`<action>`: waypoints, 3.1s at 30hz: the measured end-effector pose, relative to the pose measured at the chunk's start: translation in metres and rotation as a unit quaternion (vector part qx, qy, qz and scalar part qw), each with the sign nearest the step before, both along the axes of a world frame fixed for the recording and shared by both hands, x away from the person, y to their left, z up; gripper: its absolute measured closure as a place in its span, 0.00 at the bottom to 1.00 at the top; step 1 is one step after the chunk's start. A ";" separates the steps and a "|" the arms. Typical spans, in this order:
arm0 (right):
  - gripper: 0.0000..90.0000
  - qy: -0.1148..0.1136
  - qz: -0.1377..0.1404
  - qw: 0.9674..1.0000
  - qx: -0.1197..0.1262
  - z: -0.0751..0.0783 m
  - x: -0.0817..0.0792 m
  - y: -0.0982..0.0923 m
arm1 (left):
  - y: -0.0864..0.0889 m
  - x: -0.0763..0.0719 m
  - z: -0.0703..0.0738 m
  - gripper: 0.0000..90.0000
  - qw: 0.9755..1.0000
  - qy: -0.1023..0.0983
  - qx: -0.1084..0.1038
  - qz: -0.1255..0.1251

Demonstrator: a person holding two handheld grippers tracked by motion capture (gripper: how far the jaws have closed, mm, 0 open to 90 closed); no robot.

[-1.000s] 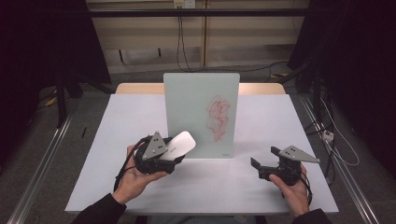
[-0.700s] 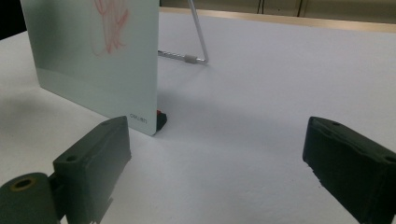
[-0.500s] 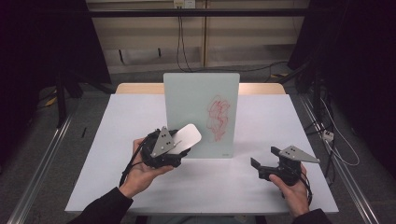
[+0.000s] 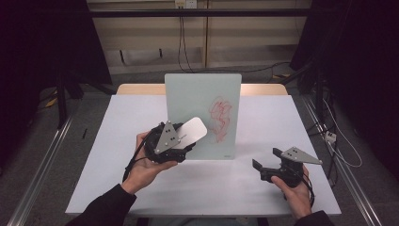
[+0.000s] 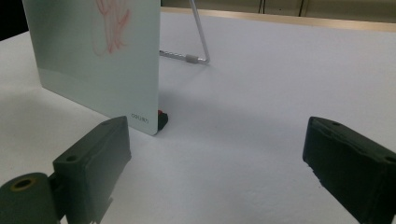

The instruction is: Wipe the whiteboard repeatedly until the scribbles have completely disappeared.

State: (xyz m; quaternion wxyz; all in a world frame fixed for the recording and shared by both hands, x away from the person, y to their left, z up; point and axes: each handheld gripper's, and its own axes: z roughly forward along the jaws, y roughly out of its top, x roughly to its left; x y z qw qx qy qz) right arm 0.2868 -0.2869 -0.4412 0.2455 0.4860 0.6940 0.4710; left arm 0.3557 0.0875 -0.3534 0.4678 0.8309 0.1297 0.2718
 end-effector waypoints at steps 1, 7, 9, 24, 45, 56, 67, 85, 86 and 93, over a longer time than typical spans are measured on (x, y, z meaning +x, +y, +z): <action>0.08 0.000 -0.001 1.000 -0.001 0.000 0.000 0.000 | -0.001 0.001 0.001 0.35 1.000 -0.004 0.000 0.001; 0.08 0.000 0.000 1.000 0.001 0.000 0.000 0.000 | -0.006 0.005 0.012 0.35 1.000 -0.020 -0.006 -0.003; 0.08 0.000 -0.001 1.000 0.001 0.000 0.000 0.000 | -0.009 0.007 0.015 0.35 1.000 -0.025 -0.009 -0.003; 0.08 0.001 0.001 1.000 0.002 0.000 0.000 0.000 | -0.036 0.019 0.023 0.35 0.997 -0.070 0.011 -0.007; 0.08 0.003 0.005 1.000 0.005 0.000 0.000 0.000 | -0.060 0.042 0.030 0.35 0.995 -0.103 0.017 0.001; 0.08 0.003 0.005 1.000 0.005 0.000 0.000 0.000 | -0.067 0.043 0.027 0.35 0.993 -0.114 0.028 -0.006; 0.08 0.002 0.005 1.000 0.005 0.000 0.000 0.000 | -0.077 0.038 0.016 0.35 0.992 -0.111 0.045 -0.025; 0.08 0.001 0.006 1.000 0.004 0.000 0.000 0.000 | -0.085 0.032 0.000 0.35 0.992 -0.100 0.064 -0.050; 0.08 0.001 0.006 1.000 0.004 0.000 0.000 0.000 | -0.084 0.032 0.001 0.35 0.991 -0.102 0.067 -0.051; 0.08 0.001 0.007 1.000 0.005 0.000 0.000 0.000 | -0.077 0.038 0.017 0.35 0.991 -0.115 0.062 -0.035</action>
